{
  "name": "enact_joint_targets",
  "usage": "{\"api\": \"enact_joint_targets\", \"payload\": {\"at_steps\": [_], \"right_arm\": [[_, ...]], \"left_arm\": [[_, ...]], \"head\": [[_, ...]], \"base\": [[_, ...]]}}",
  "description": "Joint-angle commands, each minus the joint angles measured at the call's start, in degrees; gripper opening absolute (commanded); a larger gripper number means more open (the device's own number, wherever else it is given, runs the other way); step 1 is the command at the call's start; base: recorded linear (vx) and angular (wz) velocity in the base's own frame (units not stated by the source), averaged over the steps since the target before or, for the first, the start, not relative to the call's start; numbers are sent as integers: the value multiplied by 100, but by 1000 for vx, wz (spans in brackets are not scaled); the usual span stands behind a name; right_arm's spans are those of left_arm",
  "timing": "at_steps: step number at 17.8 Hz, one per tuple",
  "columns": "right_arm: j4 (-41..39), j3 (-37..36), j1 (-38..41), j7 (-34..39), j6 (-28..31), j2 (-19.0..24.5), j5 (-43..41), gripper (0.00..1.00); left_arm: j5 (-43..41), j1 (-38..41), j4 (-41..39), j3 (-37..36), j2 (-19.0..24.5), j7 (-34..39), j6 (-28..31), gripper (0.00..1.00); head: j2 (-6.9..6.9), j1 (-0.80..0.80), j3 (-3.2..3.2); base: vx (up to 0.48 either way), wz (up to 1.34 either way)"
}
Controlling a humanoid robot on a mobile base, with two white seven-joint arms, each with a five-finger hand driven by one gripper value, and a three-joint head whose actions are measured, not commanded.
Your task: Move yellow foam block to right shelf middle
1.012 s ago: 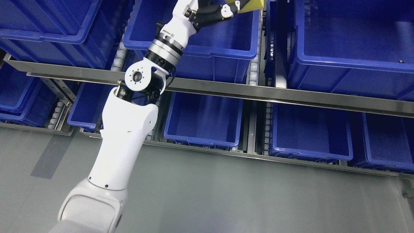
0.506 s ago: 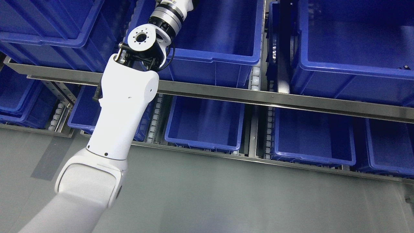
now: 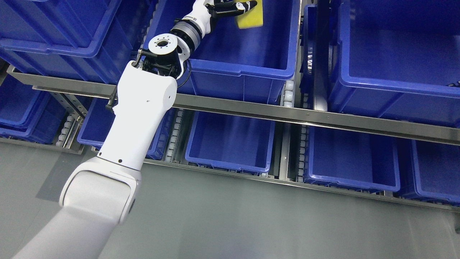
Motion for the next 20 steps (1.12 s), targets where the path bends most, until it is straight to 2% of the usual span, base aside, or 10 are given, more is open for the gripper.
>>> {"api": "enact_joint_targets", "payload": {"at_steps": [1,3,4,6,10,15,20], "right_arm": [[-100,0,-9,0,3,-100,0,100],[-100,0,-9,0,3,-100,0,100],[-100,0,-17,0,3,-100,0,100],[-100,0,-17,0,3,-100,0,100],[-100,0,-9,0,3,-100,0,100],[-100,0,-9,0,3,-100,0,100],[-100,0,-9,0,3,-100,0,100]], "left_arm": [[-52,-32,691,-226,100,44,-59,100],[-52,-6,446,-165,100,18,-575,100],[-52,81,192,-173,100,-35,-1013,100],[-52,458,-500,-208,100,-26,-1394,100],[-61,1390,-2355,-183,100,18,-1405,100],[-183,1690,-2921,300,100,18,-1413,100],[-280,2086,-3185,363,100,-9,-1300,100]], "head": [[0,0,0],[0,0,0],[0,0,0],[0,0,0],[0,0,0],[0,0,0],[0,0,0]], "base": [[45,19],[40,11],[35,3],[26,0],[0,0],[0,0],[0,0]]}}
